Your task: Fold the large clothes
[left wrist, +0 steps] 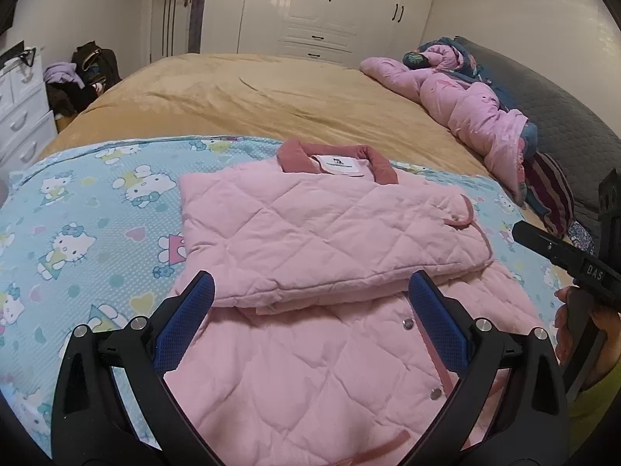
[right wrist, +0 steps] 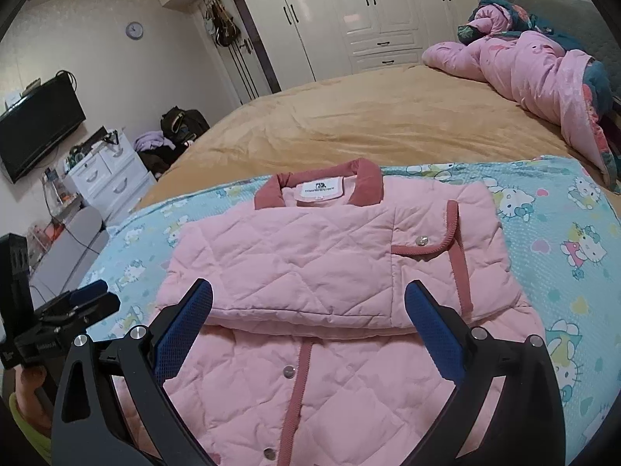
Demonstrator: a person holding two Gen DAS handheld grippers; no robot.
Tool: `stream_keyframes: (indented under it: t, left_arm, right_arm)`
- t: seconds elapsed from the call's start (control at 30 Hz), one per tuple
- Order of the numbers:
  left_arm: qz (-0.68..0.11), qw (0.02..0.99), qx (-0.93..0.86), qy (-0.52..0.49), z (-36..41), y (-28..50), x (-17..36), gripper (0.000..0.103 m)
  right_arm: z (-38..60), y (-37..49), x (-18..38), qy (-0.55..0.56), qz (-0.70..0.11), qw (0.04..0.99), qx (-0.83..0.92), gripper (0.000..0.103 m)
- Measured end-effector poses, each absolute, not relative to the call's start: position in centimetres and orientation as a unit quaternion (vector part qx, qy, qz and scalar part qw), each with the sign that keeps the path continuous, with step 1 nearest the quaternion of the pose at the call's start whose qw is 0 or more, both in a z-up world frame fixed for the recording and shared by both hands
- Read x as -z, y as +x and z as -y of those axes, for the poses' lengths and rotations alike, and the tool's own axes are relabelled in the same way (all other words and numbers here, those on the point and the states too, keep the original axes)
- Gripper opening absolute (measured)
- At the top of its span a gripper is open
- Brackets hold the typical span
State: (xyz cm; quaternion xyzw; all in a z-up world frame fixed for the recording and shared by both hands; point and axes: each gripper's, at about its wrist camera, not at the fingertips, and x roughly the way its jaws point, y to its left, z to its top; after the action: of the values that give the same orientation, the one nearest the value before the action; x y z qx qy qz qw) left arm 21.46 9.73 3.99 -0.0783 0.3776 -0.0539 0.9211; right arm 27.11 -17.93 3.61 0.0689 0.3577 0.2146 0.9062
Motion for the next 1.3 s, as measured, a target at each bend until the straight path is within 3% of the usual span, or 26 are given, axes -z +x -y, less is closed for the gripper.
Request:
stream_keyframes:
  t: [0.63,1.3]
  left_arm:
    - [-0.364,0.927,0.079,-0.045,-9.1,14.5,-10.0,0.094]
    - [-0.355,0.932,0.056,-0.044,-8.0,7.9,-9.4,0.094]
  right_arm:
    - [21.8,18.3,-9.1,0.107,-0.309,0.925,-0.196,0.099]
    - [25.3,11.7,-9.9,0.080,-0.299,0.928,-0.207,0.099]
